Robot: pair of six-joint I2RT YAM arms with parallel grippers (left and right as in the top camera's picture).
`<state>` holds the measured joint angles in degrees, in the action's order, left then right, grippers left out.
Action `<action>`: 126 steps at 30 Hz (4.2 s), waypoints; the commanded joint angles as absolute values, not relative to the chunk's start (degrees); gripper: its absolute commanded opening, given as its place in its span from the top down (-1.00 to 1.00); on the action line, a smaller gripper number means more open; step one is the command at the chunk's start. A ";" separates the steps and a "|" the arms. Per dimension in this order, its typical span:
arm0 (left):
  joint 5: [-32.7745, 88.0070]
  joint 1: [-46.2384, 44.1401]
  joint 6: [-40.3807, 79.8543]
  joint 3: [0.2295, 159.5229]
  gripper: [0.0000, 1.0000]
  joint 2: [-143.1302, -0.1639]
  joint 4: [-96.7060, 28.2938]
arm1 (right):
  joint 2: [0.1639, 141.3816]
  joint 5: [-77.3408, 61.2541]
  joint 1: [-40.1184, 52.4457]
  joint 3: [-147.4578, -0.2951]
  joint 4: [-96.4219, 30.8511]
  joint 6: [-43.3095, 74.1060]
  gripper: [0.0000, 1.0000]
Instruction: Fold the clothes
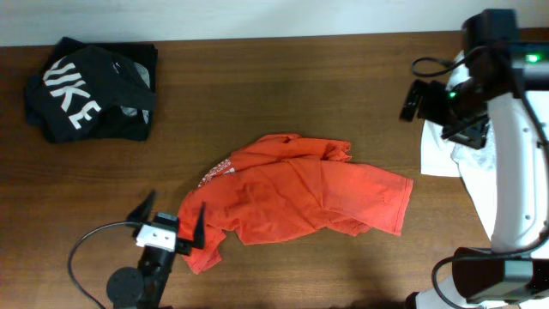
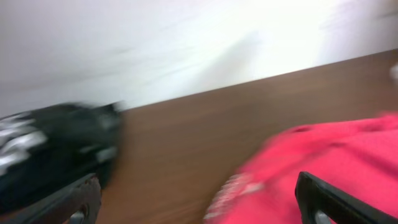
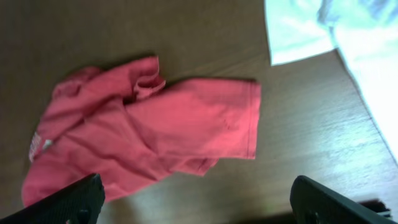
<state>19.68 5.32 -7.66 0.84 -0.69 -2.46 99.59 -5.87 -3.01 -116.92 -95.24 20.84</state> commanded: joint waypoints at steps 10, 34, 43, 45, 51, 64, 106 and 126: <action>34.63 5.39 2.98 17.87 -0.98 -5.67 -5.72 | 100.73 -7.05 -1.89 -110.67 -92.55 21.52 -0.97; 1.04 -5.45 20.69 66.17 -0.98 -67.13 -82.17 | 100.73 -7.05 -1.89 -110.67 -92.55 21.52 -0.97; 8.12 -7.09 28.69 52.45 -0.98 -67.77 -76.82 | 100.73 -7.05 -1.89 -110.67 -92.55 21.52 -0.98; 8.16 -7.09 30.33 44.97 -0.99 -67.81 -70.04 | 100.73 -7.05 -1.89 -110.67 -92.55 21.52 -0.97; 7.57 -7.09 31.97 36.56 -0.81 -68.40 -60.38 | 100.73 -7.05 -1.89 -110.67 -92.55 21.52 -0.98; 6.24 -7.09 31.86 36.53 0.74 -77.52 -56.60 | 100.73 -7.05 -1.89 -110.67 -92.55 21.52 -0.97; 6.44 -7.09 31.90 36.53 0.99 -77.52 -55.99 | 113.32 -7.64 9.89 -108.71 -49.23 12.47 0.92; 6.44 -7.09 31.90 36.53 0.98 -77.52 -55.81 | 91.05 -3.86 10.92 -122.13 -97.34 23.29 -0.97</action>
